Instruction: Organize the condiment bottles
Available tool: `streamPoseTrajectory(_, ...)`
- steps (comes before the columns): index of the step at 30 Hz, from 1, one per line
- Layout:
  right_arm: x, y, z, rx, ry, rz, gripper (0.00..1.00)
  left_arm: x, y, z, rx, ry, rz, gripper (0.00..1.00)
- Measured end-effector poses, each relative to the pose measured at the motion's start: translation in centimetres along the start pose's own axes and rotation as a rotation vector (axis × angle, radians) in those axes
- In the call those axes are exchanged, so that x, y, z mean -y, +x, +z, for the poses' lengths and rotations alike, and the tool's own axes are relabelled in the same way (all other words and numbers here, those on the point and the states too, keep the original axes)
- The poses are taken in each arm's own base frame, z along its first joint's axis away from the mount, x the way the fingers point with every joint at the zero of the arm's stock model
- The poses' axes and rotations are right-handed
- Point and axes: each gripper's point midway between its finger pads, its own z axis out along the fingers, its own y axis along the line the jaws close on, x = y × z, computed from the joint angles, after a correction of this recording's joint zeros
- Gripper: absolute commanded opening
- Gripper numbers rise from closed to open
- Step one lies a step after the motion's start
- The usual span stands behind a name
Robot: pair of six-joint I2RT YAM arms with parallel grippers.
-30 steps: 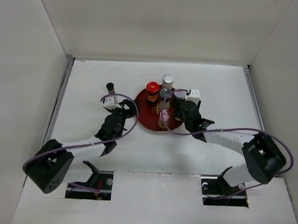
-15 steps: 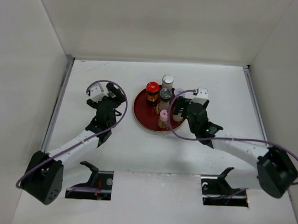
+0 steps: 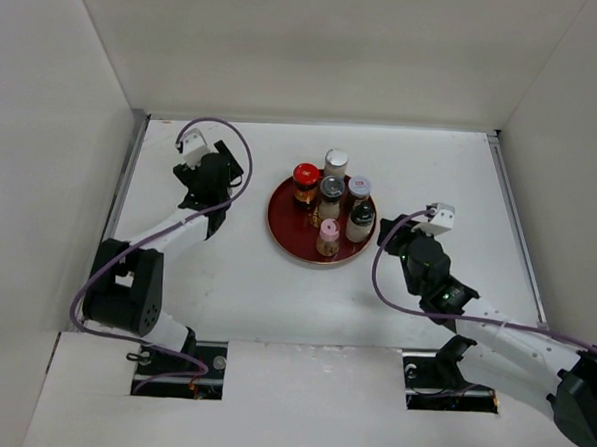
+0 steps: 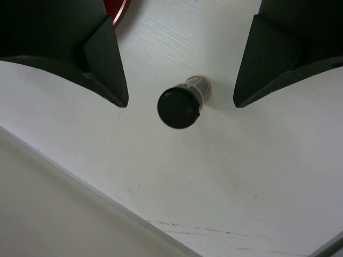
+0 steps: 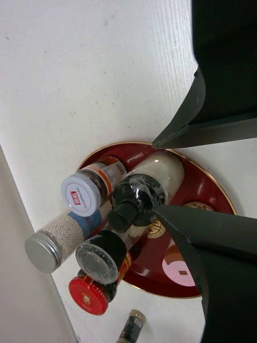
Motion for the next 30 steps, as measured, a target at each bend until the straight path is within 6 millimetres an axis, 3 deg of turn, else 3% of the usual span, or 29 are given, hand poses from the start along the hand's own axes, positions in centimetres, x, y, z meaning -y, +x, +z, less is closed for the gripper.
streamPoseTrajectory(5,-0.5,0.4,0.2,-0.011,-0.019,0.009,0.67,1.3,-0.4,2.6,-0.024,0.0,0.035,0.77)
streamPoseTrajectory(10,-0.8,0.7,0.3,-0.022,-0.032,0.009,0.7,1.5,1.4,4.2,-0.081,-0.022,0.095,0.71)
streamPoseTrajectory(17,-1.1,0.9,0.4,-0.027,-0.046,0.01,0.73,0.3,4.8,5.2,-0.164,-0.063,0.166,0.59)
streamPoseTrajectory(24,-1.2,1.0,0.5,-0.026,-0.05,0.012,0.76,0.4,5.1,5.5,-0.171,-0.066,0.175,0.34)
streamPoseTrajectory(30,-1.2,1.4,0.7,-0.036,-0.045,0.004,0.79,0.4,5.0,5.4,-0.173,-0.065,0.185,0.24)
